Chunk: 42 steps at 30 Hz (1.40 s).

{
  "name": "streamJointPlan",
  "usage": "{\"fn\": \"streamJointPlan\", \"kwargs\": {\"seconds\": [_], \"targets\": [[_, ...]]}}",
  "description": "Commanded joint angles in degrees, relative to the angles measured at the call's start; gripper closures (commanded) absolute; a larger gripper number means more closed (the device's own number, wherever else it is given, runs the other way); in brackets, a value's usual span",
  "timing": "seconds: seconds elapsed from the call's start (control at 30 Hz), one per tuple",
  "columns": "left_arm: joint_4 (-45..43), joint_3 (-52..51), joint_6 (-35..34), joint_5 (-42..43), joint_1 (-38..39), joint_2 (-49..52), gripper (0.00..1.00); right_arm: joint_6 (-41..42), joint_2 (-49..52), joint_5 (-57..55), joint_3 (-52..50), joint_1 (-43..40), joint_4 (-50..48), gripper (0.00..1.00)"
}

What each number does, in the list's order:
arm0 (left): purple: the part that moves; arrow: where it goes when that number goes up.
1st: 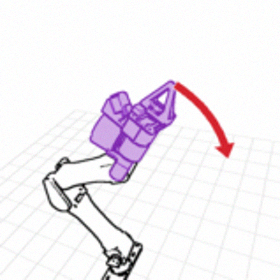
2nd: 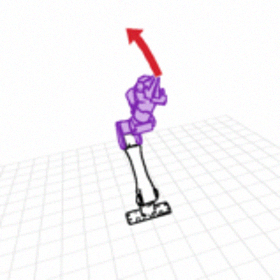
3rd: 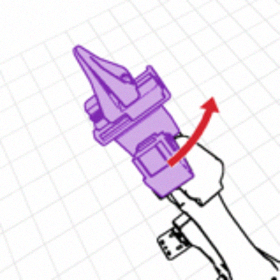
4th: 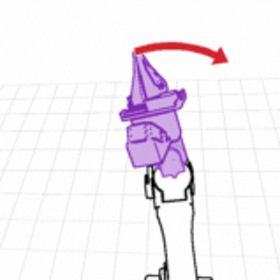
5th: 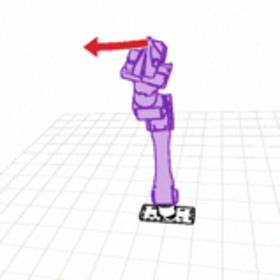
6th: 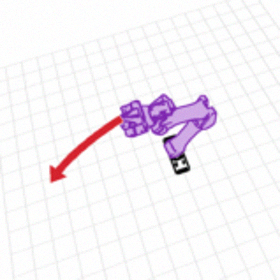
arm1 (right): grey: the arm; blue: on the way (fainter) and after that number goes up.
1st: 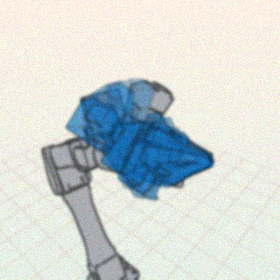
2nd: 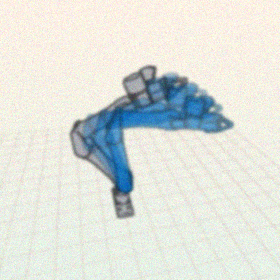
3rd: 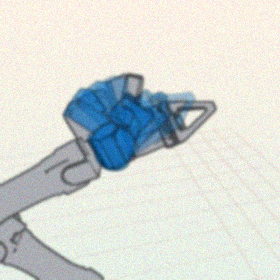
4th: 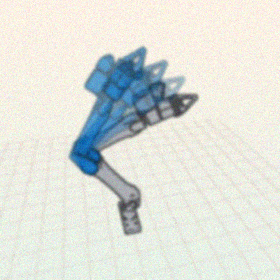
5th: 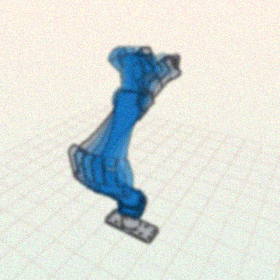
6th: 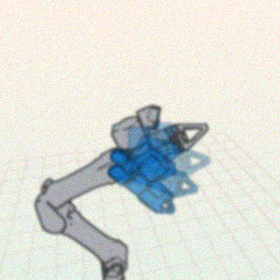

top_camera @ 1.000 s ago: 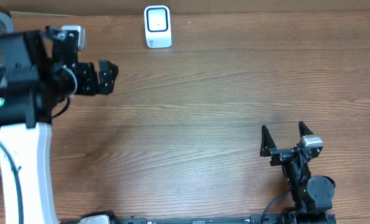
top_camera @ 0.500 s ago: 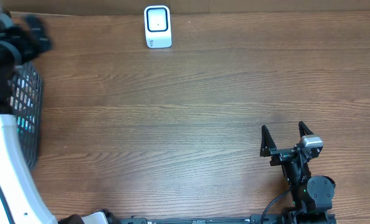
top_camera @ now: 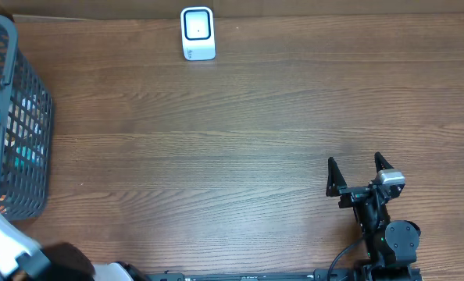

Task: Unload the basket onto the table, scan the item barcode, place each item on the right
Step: 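Reach left gripper into basket and grasp green-lidded jar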

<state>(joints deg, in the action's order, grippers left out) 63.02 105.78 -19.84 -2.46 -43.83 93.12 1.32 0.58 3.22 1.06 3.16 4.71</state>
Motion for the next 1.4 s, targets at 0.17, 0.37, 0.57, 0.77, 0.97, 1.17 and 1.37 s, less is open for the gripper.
{"fn": "streamJointPlan", "kwargs": {"seconds": [0.17,0.37,0.57,0.77,0.97,1.17,1.37], "targets": [[4.85,-0.07,-4.00,-1.73,-3.82,11.30,0.00,0.22,-0.42,0.33,-0.61,0.37,-0.26,0.00],[2.14,-3.91,-3.41,-2.43,-6.14,12.66,0.00,0.22,-0.42,0.33,-0.61,0.37,-0.26,0.00],[-2.14,-8.46,0.00,-2.47,-6.69,12.66,0.00,0.22,-0.42,0.33,-0.61,0.37,-0.26,0.00],[-6.23,-12.00,0.59,-1.46,-8.15,12.66,0.00,0.22,-0.42,0.33,-0.61,0.37,-0.26,0.00],[-8.02,-12.00,2.14,-0.70,-8.70,12.92,0.00,0.22,-0.42,0.33,-0.61,0.37,-0.26,0.00],[-8.92,-12.00,2.12,-1.05,-8.76,14.43,0.01,0.22,-0.42,0.33,-0.61,0.37,-0.26,0.00],[-9.16,-12.00,2.10,-2.82,-8.76,14.88,0.01,0.22,-0.42,0.33,-0.61,0.37,-0.26,0.00]]}}
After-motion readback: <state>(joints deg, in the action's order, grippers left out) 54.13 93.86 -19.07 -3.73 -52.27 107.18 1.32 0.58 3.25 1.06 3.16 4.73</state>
